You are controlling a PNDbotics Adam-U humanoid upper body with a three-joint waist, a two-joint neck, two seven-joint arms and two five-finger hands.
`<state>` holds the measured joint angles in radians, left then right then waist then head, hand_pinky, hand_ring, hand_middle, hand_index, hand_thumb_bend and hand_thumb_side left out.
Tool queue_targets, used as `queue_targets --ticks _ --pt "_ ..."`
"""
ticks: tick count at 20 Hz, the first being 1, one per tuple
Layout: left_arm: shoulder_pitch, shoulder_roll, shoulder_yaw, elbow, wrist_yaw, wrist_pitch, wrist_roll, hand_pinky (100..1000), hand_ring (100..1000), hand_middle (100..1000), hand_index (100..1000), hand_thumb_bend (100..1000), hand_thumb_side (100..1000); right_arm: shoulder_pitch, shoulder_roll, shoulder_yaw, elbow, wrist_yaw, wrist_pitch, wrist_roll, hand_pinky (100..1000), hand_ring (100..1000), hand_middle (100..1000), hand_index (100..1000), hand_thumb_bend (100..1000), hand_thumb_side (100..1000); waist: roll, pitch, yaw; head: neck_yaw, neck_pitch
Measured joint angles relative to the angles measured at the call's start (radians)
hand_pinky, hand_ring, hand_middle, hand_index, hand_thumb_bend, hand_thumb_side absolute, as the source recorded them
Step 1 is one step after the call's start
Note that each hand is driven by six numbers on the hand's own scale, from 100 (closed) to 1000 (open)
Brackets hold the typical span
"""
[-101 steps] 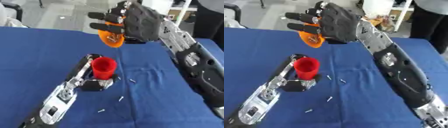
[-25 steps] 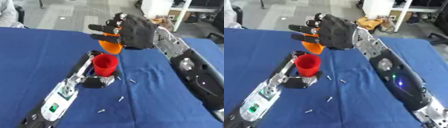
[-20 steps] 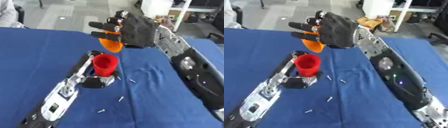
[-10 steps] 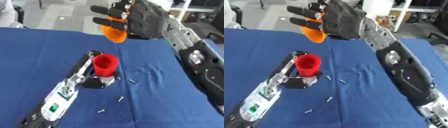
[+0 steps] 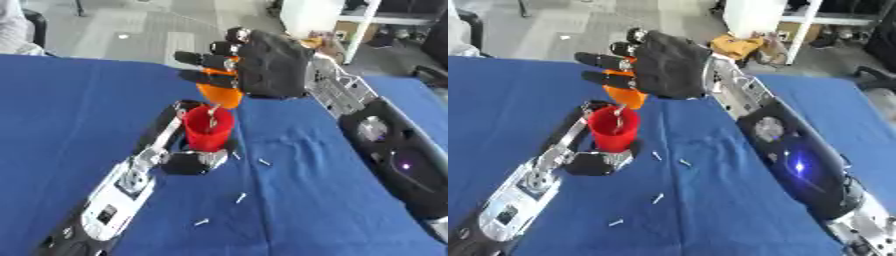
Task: Pour the contents of one cup into another cup.
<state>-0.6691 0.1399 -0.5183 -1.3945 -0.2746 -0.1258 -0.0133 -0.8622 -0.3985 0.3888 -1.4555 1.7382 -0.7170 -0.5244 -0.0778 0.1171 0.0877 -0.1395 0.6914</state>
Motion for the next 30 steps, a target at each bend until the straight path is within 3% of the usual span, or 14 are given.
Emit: queue_targets --ticks 11,18,22,26,28,29,30 --pt "0.000 0.000 0.000 0.000 -0.002 -0.002 0.001 100 271 342 633 100 339 0.000 0.007 -0.011 0.006 0.007 0.010 -0.010 534 311 872 902 100 100 0.000 0.000 0.006 0.000 0.000" --pt "0.019 0.011 0.017 0.001 0.002 -0.010 0.036 100 276 347 636 100 345 0.016 0.007 -0.070 0.013 -0.089 0.018 -0.018 509 312 847 899 100 100 0.003 0.000 0.006 0.003 0.000" --pt "0.042 0.036 0.032 0.026 0.000 -0.025 0.090 100 289 360 645 100 333 0.032 0.007 -0.093 0.012 -0.147 0.008 -0.008 505 316 840 899 100 100 0.005 0.001 0.004 0.004 0.000" --pt "0.063 0.061 0.059 0.080 -0.033 -0.052 0.187 100 336 400 678 100 205 0.054 0.005 -0.111 0.002 -0.202 -0.004 0.004 480 311 819 895 100 100 0.006 0.004 0.000 0.005 -0.007" --pt "0.076 0.073 0.078 0.116 -0.062 -0.067 0.241 162 376 436 704 100 199 0.069 0.000 -0.121 -0.007 -0.238 -0.010 0.010 464 307 805 892 100 100 0.006 0.006 -0.001 0.005 -0.008" --pt "0.083 0.080 0.088 0.135 -0.082 -0.075 0.269 191 394 451 717 136 222 0.078 -0.002 -0.129 -0.010 -0.262 -0.015 0.015 448 303 791 889 100 100 0.006 0.006 -0.002 0.005 -0.008" --pt "0.089 0.085 0.098 0.152 -0.099 -0.082 0.293 245 430 479 742 410 311 0.087 -0.002 -0.135 -0.013 -0.286 -0.020 0.020 432 299 776 885 100 100 0.006 0.006 -0.003 0.005 -0.008"
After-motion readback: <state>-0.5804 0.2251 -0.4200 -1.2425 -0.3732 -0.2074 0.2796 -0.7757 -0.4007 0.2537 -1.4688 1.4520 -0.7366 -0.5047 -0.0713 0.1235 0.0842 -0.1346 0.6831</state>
